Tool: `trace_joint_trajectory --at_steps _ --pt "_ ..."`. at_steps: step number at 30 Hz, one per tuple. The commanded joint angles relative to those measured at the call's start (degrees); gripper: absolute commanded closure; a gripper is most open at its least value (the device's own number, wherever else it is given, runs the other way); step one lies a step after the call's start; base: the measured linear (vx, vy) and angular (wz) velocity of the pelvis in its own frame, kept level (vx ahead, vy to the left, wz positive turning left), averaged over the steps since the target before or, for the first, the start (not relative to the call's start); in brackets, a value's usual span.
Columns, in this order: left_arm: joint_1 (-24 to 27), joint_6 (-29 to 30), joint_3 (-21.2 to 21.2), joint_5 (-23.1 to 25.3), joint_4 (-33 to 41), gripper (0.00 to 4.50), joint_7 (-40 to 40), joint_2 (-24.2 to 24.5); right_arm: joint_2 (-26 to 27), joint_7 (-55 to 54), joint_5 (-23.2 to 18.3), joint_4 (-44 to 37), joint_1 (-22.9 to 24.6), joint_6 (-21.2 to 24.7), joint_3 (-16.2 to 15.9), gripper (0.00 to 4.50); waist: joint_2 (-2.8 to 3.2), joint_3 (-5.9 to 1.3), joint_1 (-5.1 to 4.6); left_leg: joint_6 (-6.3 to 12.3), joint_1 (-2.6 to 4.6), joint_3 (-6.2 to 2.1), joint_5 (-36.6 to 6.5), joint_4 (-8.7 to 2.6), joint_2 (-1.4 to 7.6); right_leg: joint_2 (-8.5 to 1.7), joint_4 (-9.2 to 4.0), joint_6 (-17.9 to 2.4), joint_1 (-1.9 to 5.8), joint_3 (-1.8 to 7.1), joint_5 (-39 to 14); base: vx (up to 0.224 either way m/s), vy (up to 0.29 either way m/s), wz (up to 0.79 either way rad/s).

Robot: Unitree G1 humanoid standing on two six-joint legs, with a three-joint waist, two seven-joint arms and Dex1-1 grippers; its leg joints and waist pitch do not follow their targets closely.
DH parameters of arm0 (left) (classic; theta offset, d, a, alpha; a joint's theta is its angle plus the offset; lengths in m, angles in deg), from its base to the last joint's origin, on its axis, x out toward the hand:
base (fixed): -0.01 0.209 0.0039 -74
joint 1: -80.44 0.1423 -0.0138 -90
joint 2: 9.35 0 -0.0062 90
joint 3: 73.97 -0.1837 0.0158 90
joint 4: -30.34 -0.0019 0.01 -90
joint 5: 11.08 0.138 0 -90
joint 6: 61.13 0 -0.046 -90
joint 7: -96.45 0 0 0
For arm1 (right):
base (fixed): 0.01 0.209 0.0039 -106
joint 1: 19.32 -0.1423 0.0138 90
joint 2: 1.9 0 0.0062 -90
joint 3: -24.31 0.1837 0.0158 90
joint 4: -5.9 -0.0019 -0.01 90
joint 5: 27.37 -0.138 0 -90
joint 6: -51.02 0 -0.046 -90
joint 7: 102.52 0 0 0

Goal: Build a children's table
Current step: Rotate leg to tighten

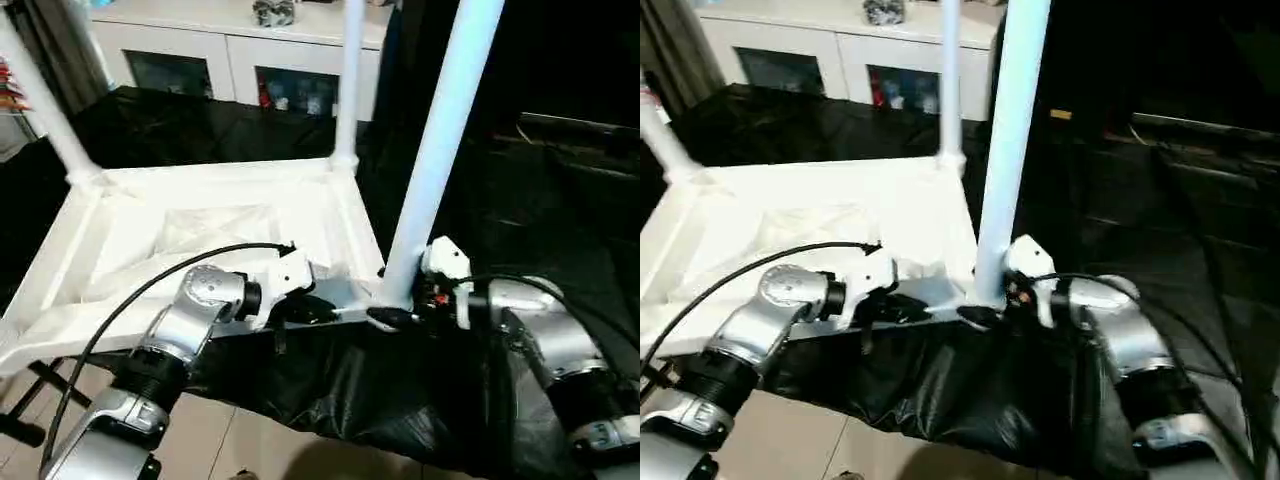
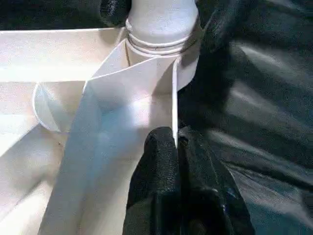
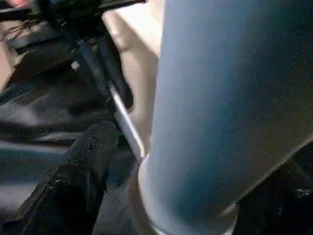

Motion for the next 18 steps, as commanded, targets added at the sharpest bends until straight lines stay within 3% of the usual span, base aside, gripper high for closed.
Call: trace_joint_trajectory --at_steps 1,12,18 --pt "-1.3 -2.1 0.5 -2.5 2.3 4.50 -1.9 0.2 -0.9 2.1 0.1 -0.6 0.3 0.6 -1.4 1.08 -0.78 -4.02 -0.03 4.72 0.79 -1.43 -8.9 -3.40 2.97 -5.37 -4.81 -9.2 2.90 3.57 -14.8 0.000 0.000 0.00" --pt "-0.9 -2.4 0.8 -3.0 2.3 4.50 -1.8 0.2 -0.5 2.9 -0.3 -1.6 1.2 1.1 -1.9 1.91 -0.88 -3.97 0.01 4.39 0.78 -1.48 -9.1 -3.42 2.96 -5.39 -4.91 -8.9 2.89 3.51 -15.7 0.000 0.000 0.00" --pt "-2.2 -1.2 1.3 0.0 0.0 4.50 8.4 -4.3 5.5 -7.6 0.8 0.7 2.4 0.4 -0.5 2.16 -0.93 -3.77 -0.20 3.50 0.94 -1.58 -10.1 -3.57 2.91 -5.55 -5.29 -8.4 2.67 3.49 -18.2 0.000 0.000 0.00"
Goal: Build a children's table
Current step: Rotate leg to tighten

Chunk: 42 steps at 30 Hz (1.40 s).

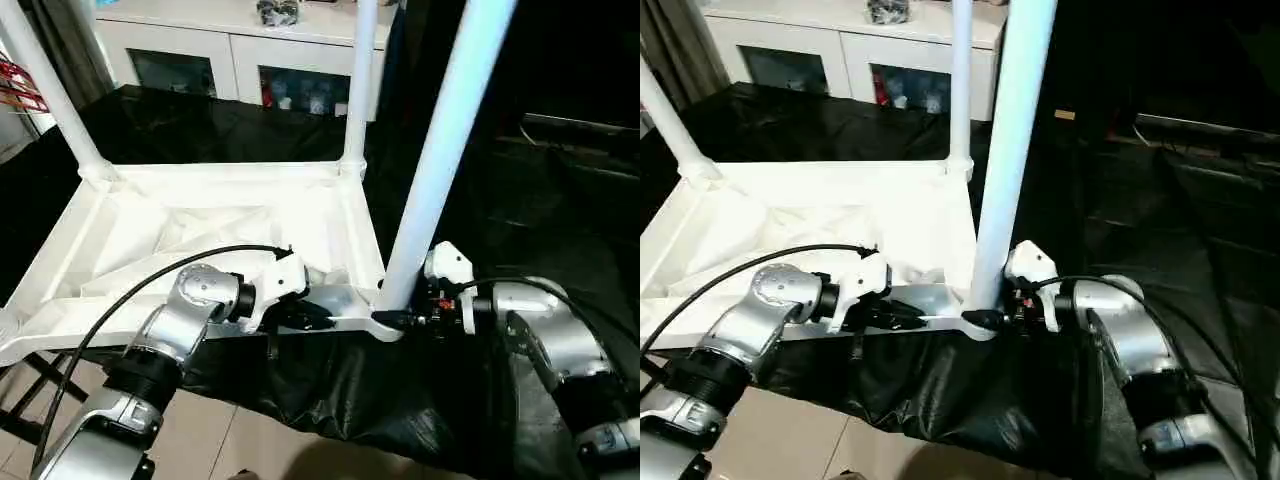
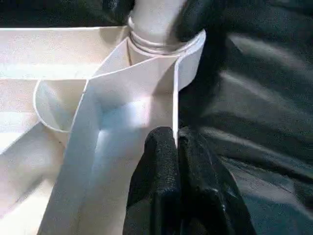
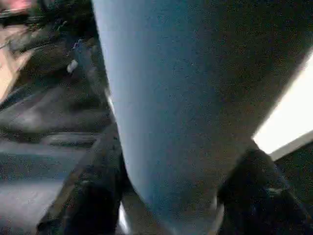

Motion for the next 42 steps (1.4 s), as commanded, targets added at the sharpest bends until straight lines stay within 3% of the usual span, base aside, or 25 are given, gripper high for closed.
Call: trace_joint_trajectory --at_steps 1,3,4,8,11,16,17,19,24,26,27,28,30,31,33,35,37,39,42 --pt "-2.8 0.2 1.8 -0.3 0.1 4.50 8.7 -4.6 4.4 -6.9 2.4 2.8 0.3 -0.2 -2.3 2.26 -0.89 -3.73 -0.33 3.21 0.96 -1.58 -10.3 -3.66 2.92 -5.57 -5.37 -8.4 2.64 3.47 -18.7 0.000 0.000 0.00" --pt "-3.4 0.9 1.9 0.2 -0.4 4.50 11.4 -6.2 6.5 -11.8 3.6 4.3 -0.1 -0.3 -1.9 2.40 -0.99 -3.72 -0.61 2.56 1.06 -1.69 -11.1 -3.74 2.81 -5.60 -5.60 -7.9 2.76 3.41 -20.3 0.000 0.000 0.00" --pt "-3.4 0.9 1.9 0.2 -0.4 4.50 11.4 -6.2 6.5 -11.8 3.6 4.3 -0.1 -0.3 -1.9 2.40 -0.91 -3.52 -0.73 2.31 1.23 -1.61 -11.7 -3.77 2.71 -5.52 -5.79 -7.6 2.43 3.44 -21.7 0.000 0.000 0.00" --pt "-6.0 4.4 2.3 2.4 -2.9 4.50 23.3 -12.8 16.1 -29.2 6.0 8.6 -1.8 1.4 -0.1 2.51 -0.74 -3.48 -1.31 0.96 1.53 -1.85 -13.0 -4.01 2.74 -5.69 -6.15 -6.9 2.41 3.44 -24.0 0.000 0.000 0.00" --pt "-6.6 5.2 2.5 3.0 -3.7 4.50 26.5 -14.7 19.2 -33.2 6.6 10.1 -2.7 1.7 -0.1 2.51 -0.47 -3.62 -1.53 1.34 1.64 -1.83 -13.3 -3.93 2.63 -5.68 -6.13 -7.2 2.41 3.54 -22.8 0.000 0.000 0.00" --pt "-7.1 4.8 1.8 4.5 -4.6 4.50 28.9 -16.4 22.8 -35.5 6.4 12.8 -5.3 0.3 0.3 2.51 -0.53 -3.61 -1.85 2.06 1.30 -1.80 -12.9 -3.93 2.57 -5.72 -6.06 -7.5 2.64 3.53 -21.5 0.000 0.000 0.00" --pt "-7.2 4.7 1.9 4.6 -4.8 4.50 29.0 -16.5 23.1 -35.6 6.1 13.2 -5.6 0.0 0.8 1.96 -0.49 -3.61 -1.87 2.21 1.24 -1.79 -13.0 -3.96 2.58 -5.72 -6.09 -7.5 2.65 3.57 -21.4 0.000 0.000 0.00" --pt "-6.8 4.4 2.0 4.3 -4.2 4.50 27.7 -16.1 23.1 -35.5 5.3 13.2 -6.0 0.1 2.1 1.82 -0.50 -3.60 -1.94 2.26 1.24 -1.84 -13.2 -4.02 2.62 -5.71 -6.11 -7.4 2.69 3.53 -21.7 0.000 0.000 0.00" --pt "-5.2 2.8 1.9 3.2 -2.3 4.50 22.9 -13.1 19.4 -30.4 3.8 11.3 -6.0 0.4 3.0 1.38 -0.47 -3.64 -2.02 2.43 1.24 -1.85 -13.5 -4.08 2.70 -5.71 -5.99 -7.6 2.71 3.60 -20.7 0.000 0.000 0.00" --pt "-4.6 2.4 2.1 3.0 -2.0 4.50 20.9 -11.4 16.4 -25.7 3.2 10.2 -5.9 0.7 2.9 1.32 -0.32 -3.77 -1.88 3.05 1.04 -1.79 -12.0 -4.00 2.74 -5.77 -5.69 -8.2 2.89 3.71 -18.2 0.000 0.000 0.00" --pt "-4.5 2.4 2.1 3.0 -2.0 4.50 20.8 -11.3 16.2 -25.5 3.2 10.2 -5.9 0.7 2.9 1.07 -0.32 -3.77 -1.88 3.05 1.04 -1.79 -12.0 -4.00 2.74 -5.77 -5.69 -8.2 2.89 3.71 -18.2 0.000 0.000 0.00" --pt "-4.3 1.8 2.1 2.8 -2.0 4.50 19.7 -10.7 14.8 -23.7 3.2 10.0 -5.9 1.2 2.9 0.98 -0.44 -4.03 -1.77 3.78 0.81 -1.68 -10.1 -3.80 2.76 -5.65 -5.16 -9.1 3.13 3.79 -14.4 0.000 0.000 0.00" --pt "-3.9 1.4 2.1 2.3 -1.8 4.50 17.9 -9.9 13.2 -21.4 3.1 9.6 -5.8 1.4 2.8 0.93 -0.56 -4.17 -1.65 4.60 0.65 -1.60 -8.8 -3.60 2.62 -5.62 -4.90 -9.7 3.35 3.68 -12.4 0.000 0.000 0.00" --pt "-3.2 1.0 2.2 1.1 -1.2 4.50 14.8 -8.8 10.1 -17.2 3.2 8.7 -5.5 1.0 2.1 0.74 -0.35 -4.15 -1.67 4.93 0.52 -1.59 -8.2 -3.55 2.63 -5.57 -4.86 -10.0 3.31 3.66 -11.5 0.000 0.000 0.00" --pt "-2.8 0.7 2.2 0.5 -0.8 4.50 13.0 -8.1 8.3 -14.6 3.2 8.0 -5.2 0.7 1.6 0.74 -0.50 -4.26 -1.48 5.28 0.51 -1.56 -7.8 -3.41 2.63 -5.51 -4.70 -10.4 3.44 3.56 -10.6 0.000 0.000 0.00" --pt "-2.4 -0.3 2.0 -0.2 -0.4 4.50 10.0 -6.8 5.6 -9.0 2.4 6.3 -4.5 0.9 1.0 0.74 -0.49 -3.93 -1.43 5.55 0.59 -1.42 -9.3 -3.43 2.69 -5.43 -5.16 -9.7 3.15 3.50 -13.7 0.000 0.000 0.00" --pt "-1.7 -1.0 1.7 -1.5 0.8 4.50 4.9 -4.4 2.0 -2.3 1.6 4.5 -3.7 0.6 0.5 1.08 -0.55 -3.81 -1.22 5.08 0.65 -1.54 -10.5 -3.57 2.80 -5.42 -5.43 -8.9 3.16 3.36 -17.1 0.000 0.000 0.00" --pt "-1.6 -1.0 1.7 -1.8 1.0 4.50 3.9 -3.9 1.4 -1.1 1.4 4.2 -3.6 0.5 0.3 1.10 -0.48 -3.74 -1.13 4.93 0.77 -1.52 -11.0 -3.67 2.97 -5.32 -5.43 -8.8 2.88 3.43 -17.8 0.000 0.000 0.00" --pt "-1.3 -0.8 1.6 -2.3 1.7 4.50 1.9 -2.6 0.2 1.2 0.8 3.7 -3.5 1.3 0.3 1.48 -0.46 -3.77 -1.05 4.39 0.87 -1.54 -11.4 -3.68 3.01 -5.38 -5.39 -9.1 2.77 3.44 -17.9 0.000 0.000 0.00"
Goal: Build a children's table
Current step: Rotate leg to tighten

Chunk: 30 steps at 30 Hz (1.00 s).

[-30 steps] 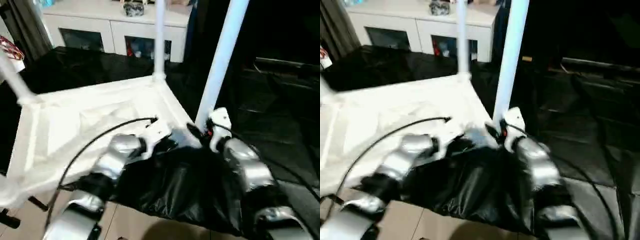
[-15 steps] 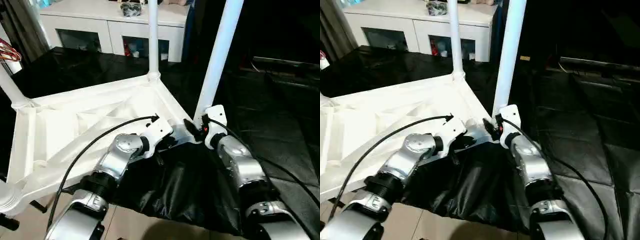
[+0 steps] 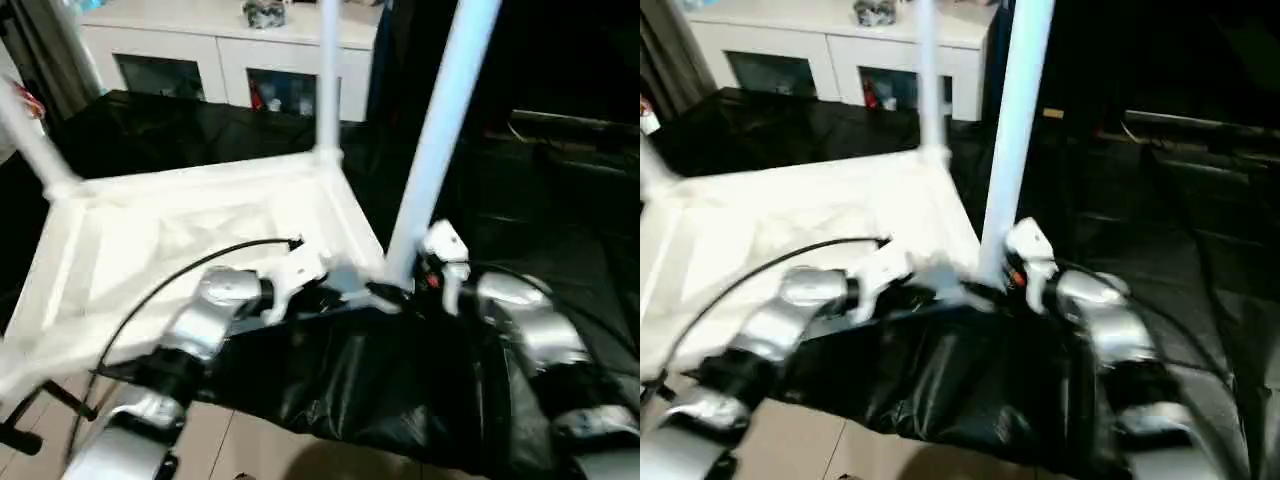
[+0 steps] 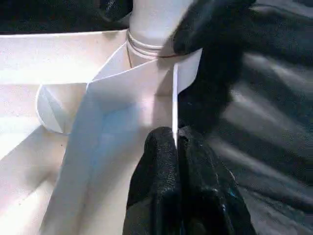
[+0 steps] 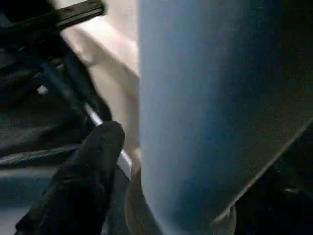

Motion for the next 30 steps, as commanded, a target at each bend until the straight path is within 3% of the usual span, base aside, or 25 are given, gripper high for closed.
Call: trace_joint_trajectory --at_steps 1,6,13,22,26,30 --pt "-0.2 -1.7 0.2 -3.3 3.6 4.50 -3.7 1.3 -2.1 5.1 -1.4 -2.0 0.6 0.9 -1.6 1.53 -0.90 -3.67 0.13 4.31 0.80 -1.55 -11.2 -3.60 2.99 -5.42 -5.32 -9.2 2.82 3.46 -17.7 0.000 0.000 0.00" --pt "0.2 -1.8 0.5 -3.9 4.3 4.50 -6.4 3.6 -4.4 8.9 -1.6 -2.5 0.7 1.6 -2.3 1.98 -0.90 -3.86 0.95 4.84 0.74 -1.39 -9.2 -3.41 3.04 -5.49 -4.90 -9.6 2.84 3.54 -15.2 0.000 0.000 0.00" --pt "0.4 -1.7 0.6 -4.4 4.6 4.50 -7.6 4.5 -5.4 10.3 -1.3 -2.2 0.4 1.2 -2.7 2.44 -0.94 -3.81 1.09 4.49 0.76 -1.42 -9.2 -3.45 3.02 -5.45 -4.90 -9.6 2.81 3.47 -15.4 0.000 0.000 0.00" --pt "0.1 -2.0 0.8 -4.3 4.1 4.50 -6.8 4.2 -4.8 11.0 -1.7 -3.4 1.7 1.7 -3.6 2.50 -0.90 -3.84 1.12 4.47 0.69 -1.43 -8.9 -3.40 3.00 -5.40 -4.83 -9.5 2.86 3.48 -14.9 0.000 0.000 0.00" --pt "-1.5 0.0 1.8 -1.9 2.1 4.50 3.8 0.0 -0.7 5.1 -2.5 -3.2 3.5 3.6 -2.5 2.50 -1.13 -3.78 1.02 4.17 0.75 -1.49 -9.1 -3.47 2.95 -5.39 -5.01 -9.1 2.82 3.46 -15.9 0.000 0.000 0.00" --pt "-2.2 1.7 1.5 -0.3 1.4 4.50 8.8 -2.4 2.8 -1.4 -2.7 -1.8 3.3 4.1 -0.9 2.51 -1.03 -3.70 0.81 3.62 0.83 -1.53 -9.6 -3.49 2.89 -5.49 -5.30 -8.6 2.71 3.47 -17.8 0.000 0.000 0.00"
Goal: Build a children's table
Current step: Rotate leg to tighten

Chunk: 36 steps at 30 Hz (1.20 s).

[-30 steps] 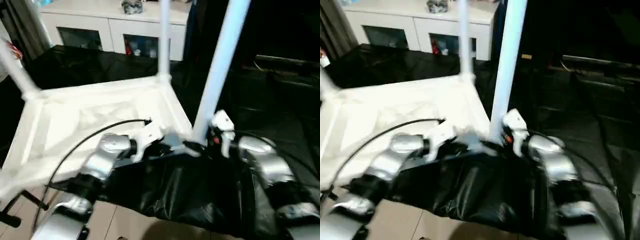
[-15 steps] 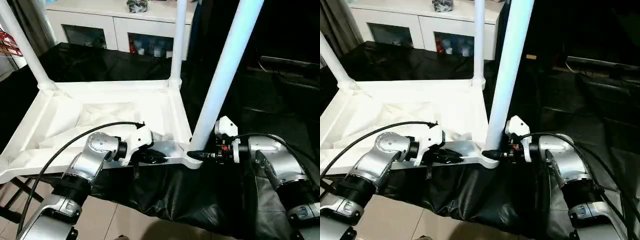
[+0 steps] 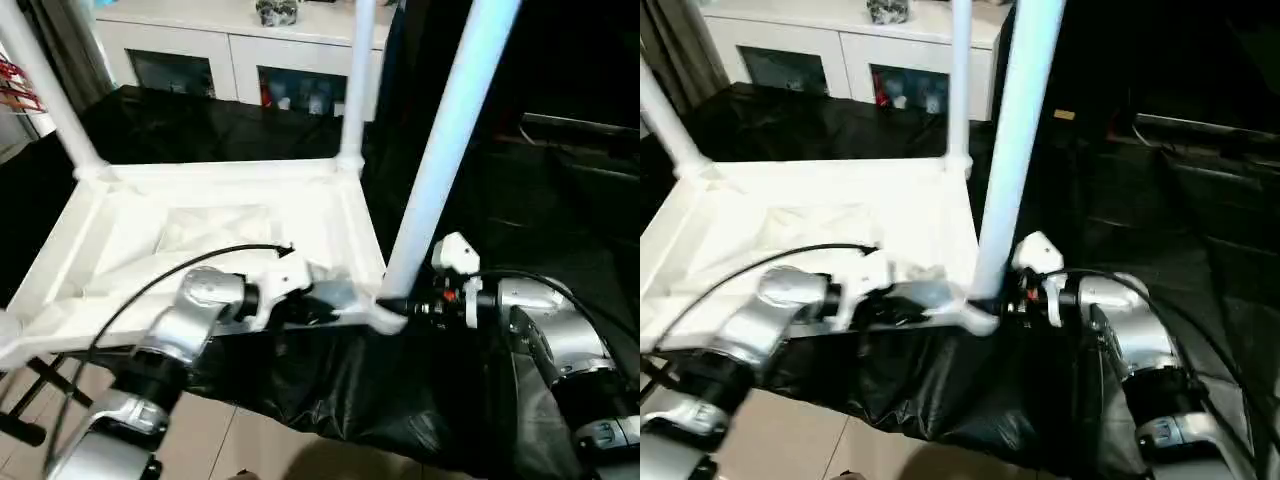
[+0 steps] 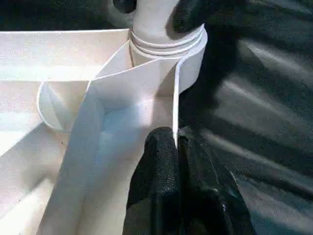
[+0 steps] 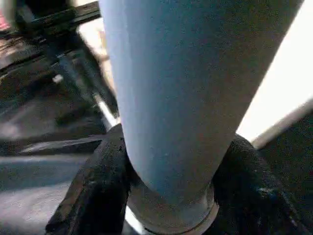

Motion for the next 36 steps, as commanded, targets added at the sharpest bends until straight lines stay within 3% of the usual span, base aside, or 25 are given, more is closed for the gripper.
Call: trace_joint_trajectory --at_steps 1,4,5,9,11,14,15,16,17,24,25,28,36 --pt "-3.6 2.0 2.0 -0.2 -0.4 4.50 10.5 -4.4 5.9 -5.9 0.1 2.1 0.7 0.9 -1.9 2.51 -0.83 -3.73 -0.27 3.07 0.89 -1.56 -10.1 -3.59 2.76 -5.51 -5.51 -8.4 2.74 3.43 -18.9 0.000 0.000 0.00" --pt "-4.8 4.0 2.0 0.8 -1.3 4.50 15.5 -7.9 11.0 -15.2 1.6 4.0 0.1 1.1 -1.2 2.51 -0.87 -3.77 -0.63 2.36 0.97 -1.66 -10.3 -3.66 2.70 -5.56 -5.57 -8.1 2.75 3.43 -19.5 0.000 0.000 0.00" --pt "-5.0 4.3 2.0 1.0 -1.4 4.50 16.2 -8.4 11.9 -16.7 1.9 4.2 0.0 1.1 -1.0 2.51 -0.41 -3.73 -0.77 2.27 1.06 -1.68 -10.3 -3.70 2.66 -5.57 -5.63 -8.3 2.63 3.46 -19.3 0.000 0.000 0.00" --pt "-6.4 5.2 1.9 2.6 -3.1 4.50 21.8 -11.5 18.4 -28.7 4.3 7.6 -2.1 0.4 -0.4 2.52 -0.53 -3.71 -1.67 1.84 1.01 -1.80 -11.3 -3.85 2.63 -5.48 -5.64 -8.5 2.66 3.43 -19.0 0.000 0.000 0.00" --pt "-6.6 5.4 1.7 3.2 -3.4 4.50 23.0 -12.0 20.1 -31.7 4.8 8.6 -2.9 0.4 -0.1 2.52 -0.04 -3.68 -1.91 1.57 1.18 -1.81 -12.5 -3.89 2.68 -5.52 -5.90 -8.5 2.57 3.50 -19.4 0.000 0.000 0.00" --pt "-6.6 5.2 0.6 4.2 -3.5 4.50 23.6 -12.4 23.2 -31.7 5.0 8.5 -4.1 -1.8 -0.8 2.52 -0.07 -3.73 -2.03 1.76 1.12 -1.85 -13.2 -3.91 2.62 -5.59 -5.81 -8.7 2.75 3.53 -18.7 0.000 0.000 0.00" --pt "-6.5 5.3 0.6 4.2 -3.3 4.50 23.4 -12.4 23.4 -31.1 4.7 8.4 -4.1 -2.3 -0.5 1.97 -0.09 -3.77 -2.02 1.96 1.08 -1.84 -12.9 -3.91 2.65 -5.56 -5.73 -8.8 2.82 3.59 -18.0 0.000 0.000 0.00" --pt "-6.5 5.3 0.6 4.2 -3.3 4.50 23.4 -12.4 23.4 -31.1 4.7 8.4 -4.1 -2.3 -0.5 1.83 -0.11 -3.75 -2.04 2.08 1.00 -1.83 -12.7 -3.92 2.64 -5.53 -5.68 -8.8 2.86 3.59 -17.6 0.000 0.000 0.00" --pt "-6.2 4.8 0.6 4.0 -2.9 4.50 22.7 -11.9 22.8 -30.3 4.4 8.0 -3.9 -2.7 -0.1 1.83 -0.36 -3.76 -2.03 2.32 0.99 -1.76 -12.5 -3.89 2.62 -5.52 -5.65 -8.9 2.87 3.60 -17.2 0.000 0.000 0.00" --pt "-4.8 2.9 1.3 3.2 -1.6 4.50 18.8 -8.3 16.4 -25.5 5.1 7.9 -3.2 -4.2 0.7 1.33 -0.20 -4.01 -1.95 3.29 0.73 -1.73 -10.6 -3.76 2.71 -5.52 -5.14 -9.8 3.10 3.62 -13.5 0.000 0.000 0.00" --pt "-4.4 2.5 1.6 2.5 -1.2 4.50 17.4 -7.6 14.6 -22.6 4.7 7.2 -3.0 -4.2 0.5 1.33 0.00 -4.04 -1.91 3.59 0.70 -1.70 -10.0 -3.67 2.72 -5.53 -4.97 -10.3 3.11 3.68 -12.1 0.000 0.000 0.00" --pt "-3.0 0.8 2.3 0.0 0.4 4.50 11.5 -4.8 8.5 -11.8 2.8 4.5 -1.9 -3.6 -0.2 1.33 -0.17 -4.06 -1.51 5.08 0.56 -1.57 -9.5 -3.45 2.70 -5.47 -4.88 -10.8 3.40 3.61 -10.6 0.000 0.000 0.00" --pt "-0.9 -1.9 0.9 -3.4 3.5 4.50 -0.8 0.3 0.7 2.4 1.8 2.7 -0.9 -3.6 -1.7 1.33 -0.18 -3.85 -1.21 4.59 0.75 -1.62 -11.1 -3.59 3.01 -5.37 -5.15 -10.2 3.03 3.40 -15.5 0.000 0.000 0.00"
